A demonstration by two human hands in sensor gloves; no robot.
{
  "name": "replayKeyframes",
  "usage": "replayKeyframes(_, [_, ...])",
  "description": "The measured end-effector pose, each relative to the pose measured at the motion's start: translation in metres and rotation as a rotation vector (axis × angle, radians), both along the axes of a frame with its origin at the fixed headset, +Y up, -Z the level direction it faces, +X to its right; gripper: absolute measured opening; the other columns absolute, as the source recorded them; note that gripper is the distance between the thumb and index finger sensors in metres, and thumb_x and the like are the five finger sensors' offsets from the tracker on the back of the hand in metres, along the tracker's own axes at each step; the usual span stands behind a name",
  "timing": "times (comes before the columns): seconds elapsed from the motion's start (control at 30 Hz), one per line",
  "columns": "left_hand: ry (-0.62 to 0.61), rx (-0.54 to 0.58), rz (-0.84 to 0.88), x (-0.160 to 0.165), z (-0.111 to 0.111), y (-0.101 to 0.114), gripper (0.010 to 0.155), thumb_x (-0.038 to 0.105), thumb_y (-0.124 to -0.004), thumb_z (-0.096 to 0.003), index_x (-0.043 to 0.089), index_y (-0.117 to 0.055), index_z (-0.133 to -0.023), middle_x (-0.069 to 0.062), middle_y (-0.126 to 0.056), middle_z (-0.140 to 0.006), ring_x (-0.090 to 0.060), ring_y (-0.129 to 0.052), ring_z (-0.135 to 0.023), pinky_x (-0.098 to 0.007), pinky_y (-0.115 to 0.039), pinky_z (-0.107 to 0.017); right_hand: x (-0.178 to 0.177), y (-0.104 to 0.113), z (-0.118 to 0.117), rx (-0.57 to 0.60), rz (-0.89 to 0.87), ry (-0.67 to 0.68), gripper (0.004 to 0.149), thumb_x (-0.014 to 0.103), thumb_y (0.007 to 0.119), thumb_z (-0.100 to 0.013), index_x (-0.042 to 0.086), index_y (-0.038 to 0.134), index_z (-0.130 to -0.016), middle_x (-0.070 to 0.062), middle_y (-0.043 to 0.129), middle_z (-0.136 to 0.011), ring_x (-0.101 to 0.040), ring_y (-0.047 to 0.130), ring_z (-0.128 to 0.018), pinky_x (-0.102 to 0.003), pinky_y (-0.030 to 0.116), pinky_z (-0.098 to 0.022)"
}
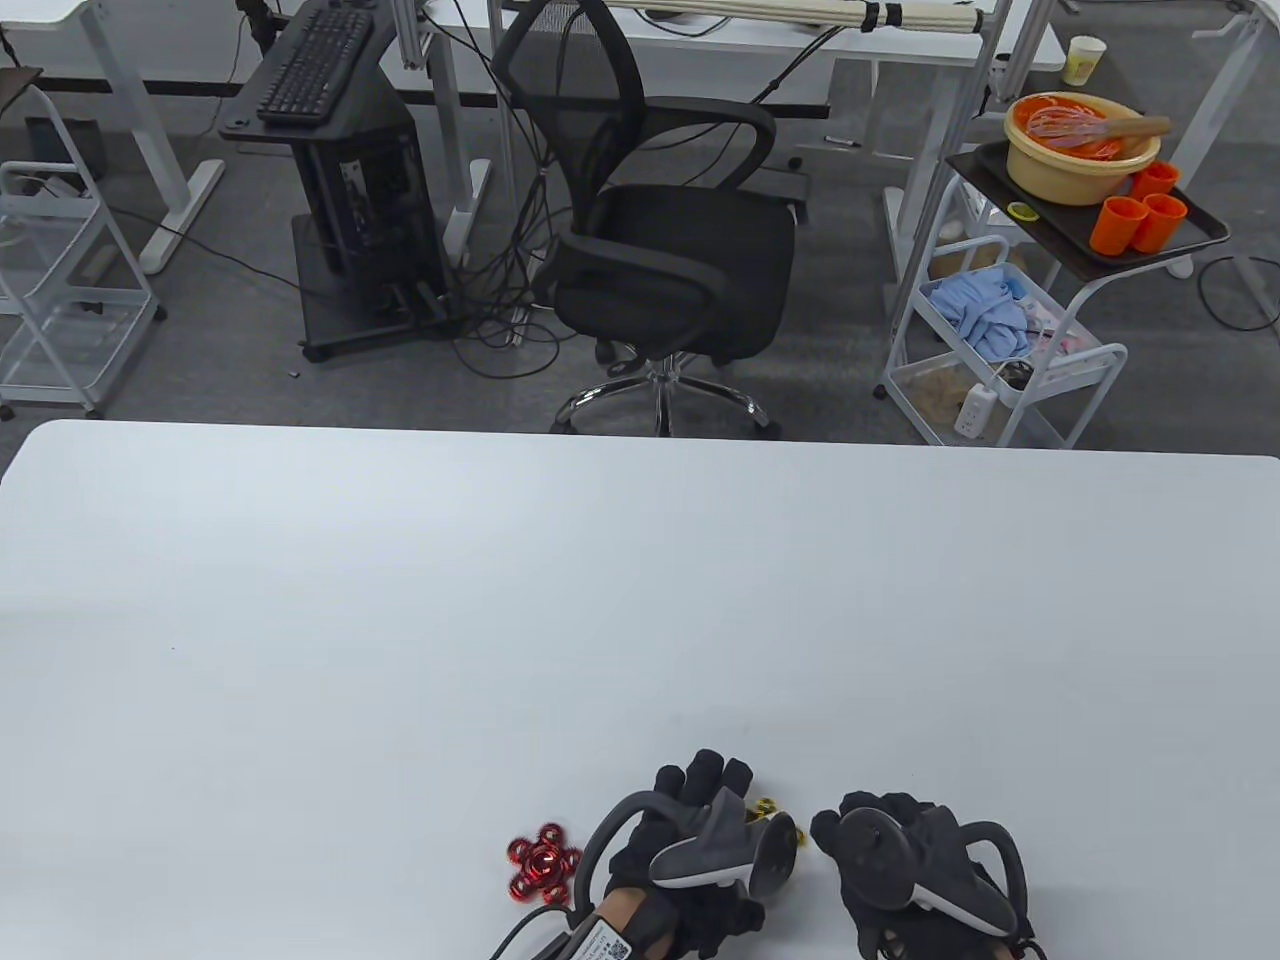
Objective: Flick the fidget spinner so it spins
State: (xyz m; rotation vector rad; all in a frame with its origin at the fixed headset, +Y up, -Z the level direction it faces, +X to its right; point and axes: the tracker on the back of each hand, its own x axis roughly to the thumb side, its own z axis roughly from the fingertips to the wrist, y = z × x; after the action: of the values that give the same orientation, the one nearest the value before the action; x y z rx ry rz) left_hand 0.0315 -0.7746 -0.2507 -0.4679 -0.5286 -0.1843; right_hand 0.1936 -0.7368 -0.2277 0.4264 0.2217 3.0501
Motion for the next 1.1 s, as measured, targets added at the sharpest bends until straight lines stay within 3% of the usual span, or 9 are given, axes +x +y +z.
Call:
replayKeyframes(0.13, [-0.009,0.025,0.089,-0.022,0.004,0.017,0.084,0.065,-0.063,-0.0358,0.036,-0.013,-0.097,-0.01,0.013,-0.103,-0.038,0.001,-0.1,-0.061,-0.019,-0.075,0.002,-0.004,0.0,0.105,-0.032,-0.032,0.043,0.026,0.067,-0.05,0.023,0.066,-0.092,-0.016,0.064,-0.101,-0.048,0.067,-0.088,-0.065,0.055,-0.068])
replayKeyframes(0.3, [0.034,0.098,0.227,-0.091,0.024,0.045,0.088,0.065,-0.063,-0.036,0.031,-0.011,-0.098,-0.011,0.01,-0.104,-0.039,-0.002,-0.1,-0.061,-0.02,-0.075,0.005,-0.003,0.001,0.14,-0.085,-0.042,0.048,0.034,0.067,-0.05,0.021,0.059,-0.096,-0.017,0.06,-0.103,-0.05,0.064,-0.09,-0.066,0.053,-0.068])
replayKeyframes(0.4, [0.095,0.115,0.231,-0.145,0.036,0.04,0.09,0.066,-0.063,-0.0364,0.027,-0.012,-0.099,-0.013,0.008,-0.105,-0.041,-0.003,-0.1,-0.062,-0.022,-0.074,0.004,-0.004,0.002,0.141,-0.067,-0.031,0.054,0.039,0.067,-0.05,0.02,0.053,-0.098,-0.017,0.057,-0.104,-0.05,0.062,-0.091,-0.066,0.052,-0.069])
replayKeyframes(0.53, [0.2,0.109,0.234,-0.192,0.042,0.032,0.091,0.065,-0.064,-0.0368,0.021,-0.015,-0.099,-0.014,0.005,-0.106,-0.042,-0.005,-0.1,-0.062,-0.023,-0.074,-0.003,-0.005,0.005,0.13,-0.078,-0.007,0.058,0.043,0.067,-0.049,0.019,0.049,-0.099,-0.017,0.056,-0.105,-0.05,0.062,-0.091,-0.066,0.052,-0.069])
replayKeyframes(0.7, [0.252,0.145,0.177,-0.215,0.044,0.023,0.091,0.065,-0.064,-0.0367,0.02,-0.015,-0.099,-0.014,0.004,-0.106,-0.042,-0.007,-0.101,-0.062,-0.025,-0.074,-0.007,-0.005,0.006,0.139,-0.061,-0.006,0.06,0.044,0.067,-0.049,0.019,0.048,-0.1,-0.017,0.054,-0.106,-0.05,0.06,-0.092,-0.067,0.05,-0.069])
replayKeyframes(1.1, [0.335,0.072,0.157,-0.226,0.035,0.015,0.091,0.064,-0.063,-0.0372,0.019,-0.014,-0.099,-0.014,0.002,-0.107,-0.042,-0.01,-0.101,-0.061,-0.027,-0.074,0.005,-0.01,0.004,0.06,-0.11,-0.054,0.062,0.045,0.066,-0.049,0.018,0.046,-0.1,-0.018,0.052,-0.106,-0.05,0.059,-0.092,-0.067,0.05,-0.069])
